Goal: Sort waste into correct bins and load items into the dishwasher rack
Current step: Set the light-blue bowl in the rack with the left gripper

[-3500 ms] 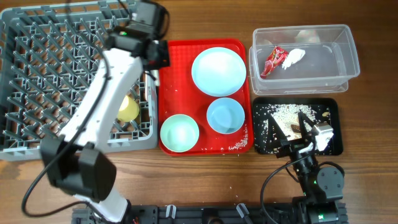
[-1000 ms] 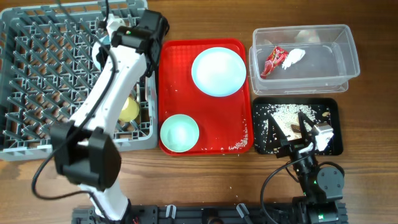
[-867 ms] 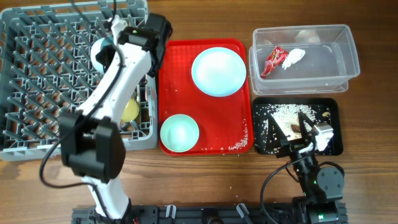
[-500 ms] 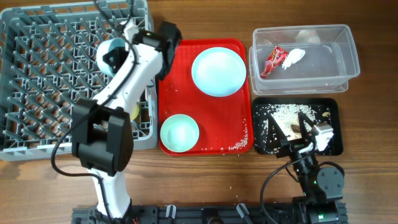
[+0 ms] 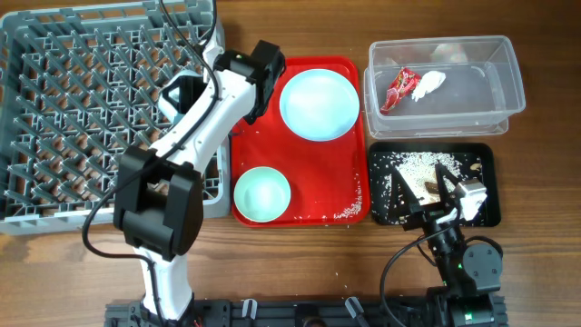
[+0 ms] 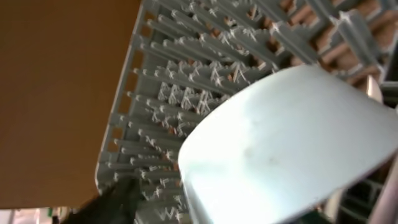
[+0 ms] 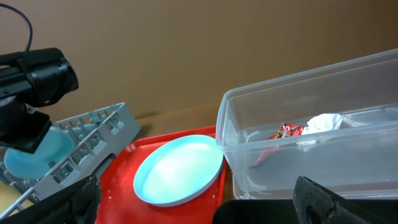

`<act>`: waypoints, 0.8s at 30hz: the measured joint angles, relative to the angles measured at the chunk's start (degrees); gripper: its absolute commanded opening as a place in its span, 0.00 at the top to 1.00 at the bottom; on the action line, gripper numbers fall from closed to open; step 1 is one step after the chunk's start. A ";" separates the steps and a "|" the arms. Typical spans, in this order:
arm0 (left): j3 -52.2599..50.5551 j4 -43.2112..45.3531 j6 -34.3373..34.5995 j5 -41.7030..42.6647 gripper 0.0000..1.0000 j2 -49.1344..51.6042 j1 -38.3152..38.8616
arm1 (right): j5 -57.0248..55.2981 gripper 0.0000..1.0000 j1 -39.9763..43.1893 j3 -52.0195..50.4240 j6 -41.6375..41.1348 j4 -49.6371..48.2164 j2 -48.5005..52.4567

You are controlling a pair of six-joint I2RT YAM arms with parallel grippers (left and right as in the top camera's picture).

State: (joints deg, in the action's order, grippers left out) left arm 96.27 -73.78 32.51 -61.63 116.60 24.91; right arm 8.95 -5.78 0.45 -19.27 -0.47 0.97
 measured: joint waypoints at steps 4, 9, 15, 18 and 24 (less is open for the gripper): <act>2.01 -2.64 0.42 4.31 0.17 -0.02 1.97 | 0.00 0.00 0.00 0.00 0.00 0.00 0.00; 7.63 -2.97 0.44 18.64 0.17 -2.01 4.79 | 0.00 0.00 0.00 0.00 0.00 0.00 0.00; 8.15 3.63 0.70 43.85 0.28 -4.83 5.92 | 0.00 0.00 0.00 0.00 0.00 0.00 0.00; 6.25 10.27 0.96 51.12 0.35 -4.70 5.90 | 0.00 0.00 0.00 0.00 0.00 0.00 0.00; 2.99 18.95 1.03 55.56 0.41 -1.84 5.40 | 0.00 0.00 0.00 0.00 0.00 0.00 0.00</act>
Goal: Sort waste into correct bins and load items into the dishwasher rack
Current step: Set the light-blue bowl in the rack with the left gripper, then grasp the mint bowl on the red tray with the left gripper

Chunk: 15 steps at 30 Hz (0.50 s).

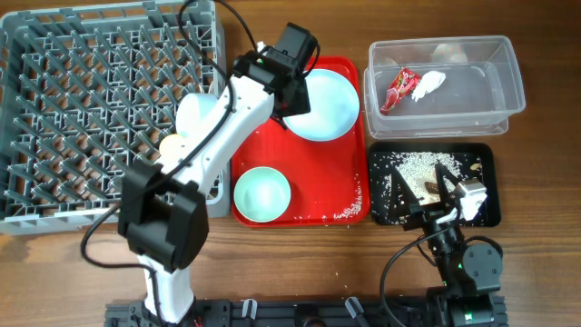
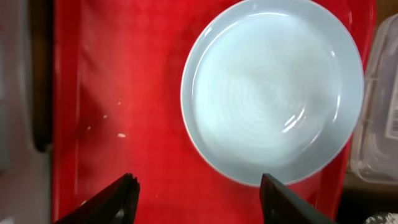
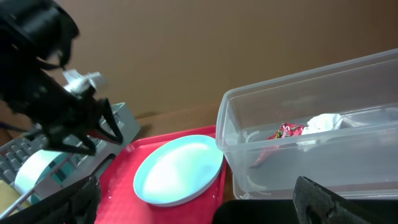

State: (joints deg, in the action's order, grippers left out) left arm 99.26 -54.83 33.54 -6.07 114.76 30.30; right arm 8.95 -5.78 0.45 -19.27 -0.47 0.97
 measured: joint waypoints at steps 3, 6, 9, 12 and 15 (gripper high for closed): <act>-0.22 0.04 -0.04 1.79 0.44 1.68 -0.76 | 0.00 0.00 0.00 0.00 0.00 0.00 0.00; -0.37 -5.88 0.02 4.76 0.52 1.84 -1.20 | 0.00 0.00 0.00 0.00 0.02 0.00 0.00; -0.59 -16.81 0.02 7.15 0.49 1.79 -1.09 | 0.00 0.00 0.00 0.00 0.00 0.00 0.00; -0.79 -22.73 0.02 6.54 0.45 0.74 -0.15 | 0.00 0.00 0.00 0.00 0.00 0.00 0.00; -0.81 -26.12 0.26 4.26 0.41 -1.95 2.45 | 0.00 0.00 0.00 0.00 0.00 0.00 0.00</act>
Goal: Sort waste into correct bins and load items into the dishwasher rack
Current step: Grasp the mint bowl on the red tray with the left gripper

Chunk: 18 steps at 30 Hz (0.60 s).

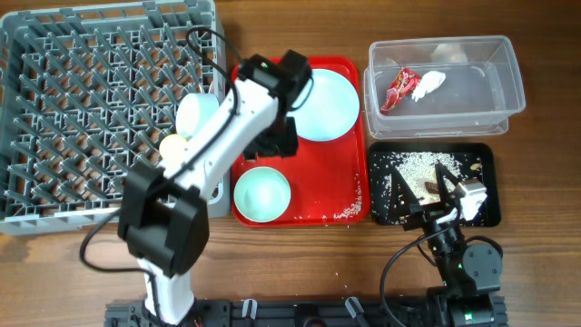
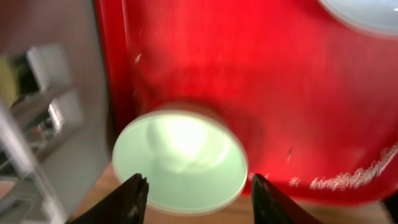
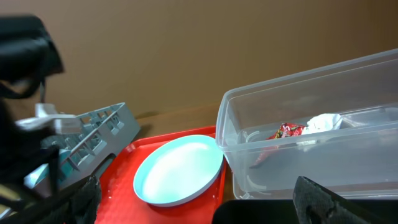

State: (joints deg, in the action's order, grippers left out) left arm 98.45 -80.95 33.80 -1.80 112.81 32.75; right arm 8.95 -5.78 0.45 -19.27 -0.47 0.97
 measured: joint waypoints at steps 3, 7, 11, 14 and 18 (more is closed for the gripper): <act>-0.42 -3.67 2.36 -4.61 0.42 -2.16 4.00 | 0.00 0.00 0.00 0.00 0.00 0.00 0.00; -6.36 -1.27 4.39 -7.98 0.46 -2.82 4.07 | 0.00 0.00 0.00 0.00 0.00 0.00 0.00; -15.17 2.95 5.53 -9.40 0.50 -2.78 2.12 | 0.00 0.00 0.00 0.00 0.00 0.00 0.00; -20.70 7.76 5.90 -9.73 0.54 -2.78 0.48 | 0.00 0.00 0.00 0.00 0.00 0.00 0.00; -24.09 12.44 4.35 -6.97 0.62 -2.78 -0.17 | 0.00 0.00 0.00 0.00 0.00 0.00 -0.02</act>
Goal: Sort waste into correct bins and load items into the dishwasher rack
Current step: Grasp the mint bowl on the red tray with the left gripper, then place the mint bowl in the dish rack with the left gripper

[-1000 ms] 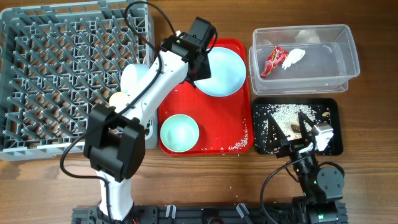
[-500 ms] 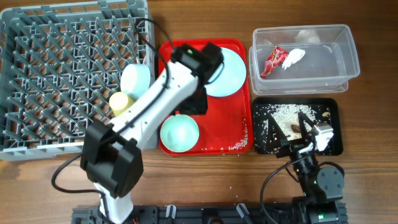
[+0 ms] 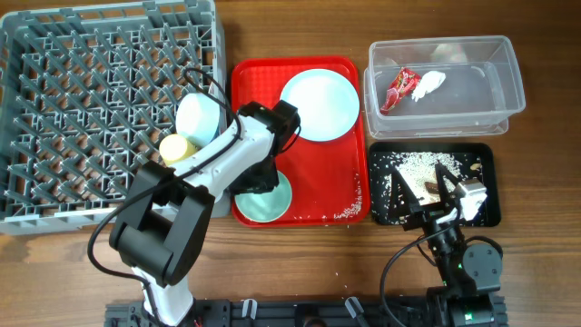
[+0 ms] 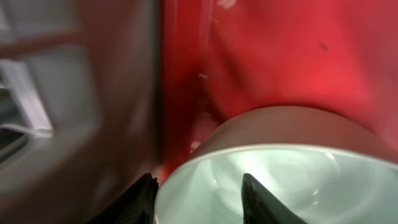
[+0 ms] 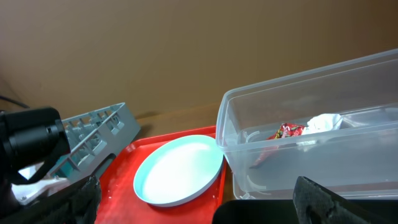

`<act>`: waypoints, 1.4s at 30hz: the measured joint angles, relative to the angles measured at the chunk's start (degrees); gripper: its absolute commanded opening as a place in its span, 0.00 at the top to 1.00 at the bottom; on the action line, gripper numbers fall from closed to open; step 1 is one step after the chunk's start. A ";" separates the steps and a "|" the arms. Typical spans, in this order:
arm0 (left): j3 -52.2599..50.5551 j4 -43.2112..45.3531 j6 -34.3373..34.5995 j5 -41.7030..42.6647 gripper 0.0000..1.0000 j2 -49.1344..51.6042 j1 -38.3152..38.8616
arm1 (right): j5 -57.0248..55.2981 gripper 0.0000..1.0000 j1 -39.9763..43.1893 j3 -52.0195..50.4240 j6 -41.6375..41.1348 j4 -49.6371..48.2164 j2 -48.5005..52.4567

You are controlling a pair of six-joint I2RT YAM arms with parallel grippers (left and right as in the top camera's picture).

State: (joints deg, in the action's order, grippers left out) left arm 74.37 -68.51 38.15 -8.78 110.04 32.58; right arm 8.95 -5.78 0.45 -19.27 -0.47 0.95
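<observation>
A pale green bowl point(image 3: 272, 200) sits at the front of the red tray point(image 3: 331, 173). My left gripper point(image 3: 258, 180) is down on the bowl's left side, open. In the left wrist view the bowl point(image 4: 280, 180) fills the lower frame, and the left gripper point(image 4: 199, 200) has one finger outside the rim and the other inside. A pale blue plate point(image 3: 319, 105) lies at the tray's back. The grey dishwasher rack point(image 3: 91, 100) holds a pale blue bowl point(image 3: 199, 113). My right gripper point(image 5: 199, 211) is open and holds nothing.
A clear bin point(image 3: 445, 73) at the back right holds a red wrapper point(image 3: 398, 89) and a white tissue point(image 3: 428, 84). A black tray point(image 3: 386, 186) with scattered rice lies in front of it. A yellow object point(image 3: 177, 147) rests at the rack's right edge.
My left gripper was above the green bowl with the whole bowl in its view. Now it is low at the bowl's left rim, fingers astride it. The right arm has not moved.
My left gripper was over the rack with the pale blue bowl close against it. Then that bowl stood in the rack and the gripper was open above the plate. Then it hung over the green bowl, and now it is down at its rim.
</observation>
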 measured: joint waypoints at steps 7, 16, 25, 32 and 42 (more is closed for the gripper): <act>-0.17 4.87 -4.98 9.22 0.96 0.00 1.31 | 0.00 0.00 0.00 0.00 0.00 0.00 0.00; 0.22 4.46 -7.50 13.44 0.96 -1.33 1.11 | 0.00 0.00 0.00 0.00 0.00 0.00 0.00; 16.13 -7.21 -8.44 -3.06 0.96 -19.78 -8.87 | 0.00 0.00 0.00 0.00 0.00 0.00 -0.02; 18.75 -12.26 -6.78 -32.20 0.96 -27.76 -14.71 | 0.00 0.00 0.00 0.00 0.00 0.00 -0.02; 14.71 -11.26 -0.74 -57.20 0.96 -8.76 -17.22 | 0.00 0.00 0.00 0.00 0.00 0.00 -0.02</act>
State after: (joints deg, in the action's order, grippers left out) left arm 89.08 -79.77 37.41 -65.98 101.27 15.35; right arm 8.95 -5.78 0.45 -19.27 -0.47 0.93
